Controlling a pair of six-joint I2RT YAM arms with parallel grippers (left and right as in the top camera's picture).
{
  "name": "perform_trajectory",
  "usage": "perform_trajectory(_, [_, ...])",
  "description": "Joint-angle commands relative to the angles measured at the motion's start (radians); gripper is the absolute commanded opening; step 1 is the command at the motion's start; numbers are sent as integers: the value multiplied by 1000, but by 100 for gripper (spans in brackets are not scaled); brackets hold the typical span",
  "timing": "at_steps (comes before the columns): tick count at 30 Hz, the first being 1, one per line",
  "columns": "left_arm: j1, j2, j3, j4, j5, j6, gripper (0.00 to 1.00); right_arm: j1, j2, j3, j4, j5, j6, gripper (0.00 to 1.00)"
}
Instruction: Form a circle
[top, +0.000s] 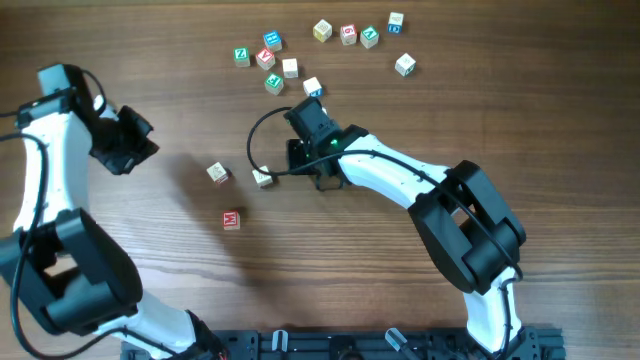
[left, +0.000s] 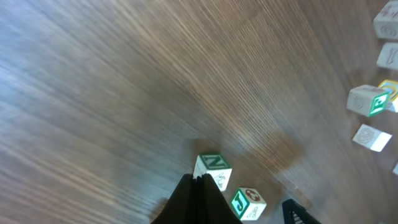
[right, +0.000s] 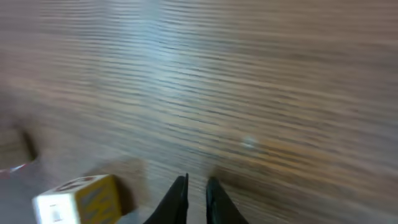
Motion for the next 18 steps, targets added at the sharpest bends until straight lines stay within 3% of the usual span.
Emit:
perform_trajectory(1, [-27, 42, 8, 32, -17, 10, 4, 1, 40, -1, 37, -143, -106, 9])
perform_trajectory(10, [-28, 49, -35, 61, -111, -3, 5, 2, 43, -1, 49, -181, -105, 5])
perform_trajectory(18, [-28, 49, -149, 246, -111, -59, 6, 12, 44, -1, 50, -180, -103, 5])
